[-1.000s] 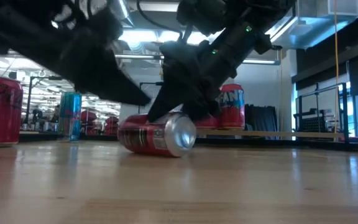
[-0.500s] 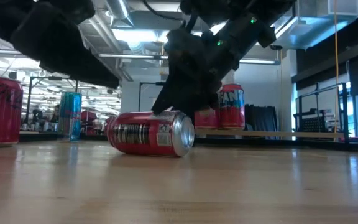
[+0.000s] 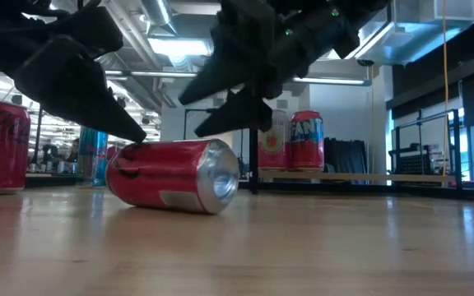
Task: Place canned beverage on shelf
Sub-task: Put the right red black soda can on the shelf
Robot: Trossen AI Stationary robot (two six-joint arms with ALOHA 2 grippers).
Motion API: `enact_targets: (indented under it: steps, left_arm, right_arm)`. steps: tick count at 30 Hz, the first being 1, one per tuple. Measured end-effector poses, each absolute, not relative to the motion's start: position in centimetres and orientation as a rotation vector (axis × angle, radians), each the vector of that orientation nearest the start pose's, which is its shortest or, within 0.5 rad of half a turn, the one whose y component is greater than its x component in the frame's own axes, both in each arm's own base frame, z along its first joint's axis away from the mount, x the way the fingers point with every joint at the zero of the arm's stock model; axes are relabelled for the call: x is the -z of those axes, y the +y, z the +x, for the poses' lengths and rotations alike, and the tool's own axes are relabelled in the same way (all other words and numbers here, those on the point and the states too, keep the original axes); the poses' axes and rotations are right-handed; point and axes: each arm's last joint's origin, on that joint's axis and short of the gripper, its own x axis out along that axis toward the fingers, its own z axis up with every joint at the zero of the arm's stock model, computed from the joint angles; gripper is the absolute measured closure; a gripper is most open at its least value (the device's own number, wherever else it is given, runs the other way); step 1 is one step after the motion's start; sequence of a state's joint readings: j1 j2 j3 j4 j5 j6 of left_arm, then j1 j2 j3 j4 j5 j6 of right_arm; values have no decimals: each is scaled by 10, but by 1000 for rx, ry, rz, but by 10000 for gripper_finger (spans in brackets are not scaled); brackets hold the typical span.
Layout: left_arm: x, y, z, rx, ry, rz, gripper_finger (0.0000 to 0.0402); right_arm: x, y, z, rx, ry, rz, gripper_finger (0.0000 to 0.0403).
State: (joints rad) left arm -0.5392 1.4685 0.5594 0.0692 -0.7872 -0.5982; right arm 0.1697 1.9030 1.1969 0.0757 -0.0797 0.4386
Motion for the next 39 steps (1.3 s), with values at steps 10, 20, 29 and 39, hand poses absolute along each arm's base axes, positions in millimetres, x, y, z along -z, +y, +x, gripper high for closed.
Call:
enact_targets:
  steps: [10,20,29,39]
  left_arm:
    - [-131,-113,229,-413,582,-41,86]
    - [-131,-113,233,-407,562,-62,86]
    - [-131,-113,233,-404,564,-64,85]
    - [-131,-113,233,-400,563,-67,85]
  right_arm:
    - [-163,98,406,-76,658,313,17]
    - [-179,97,414,144,772,273,35]
    - [-155,89,430,288,1043,235,36]
    - [-136,78,435,272,1137,221,50]
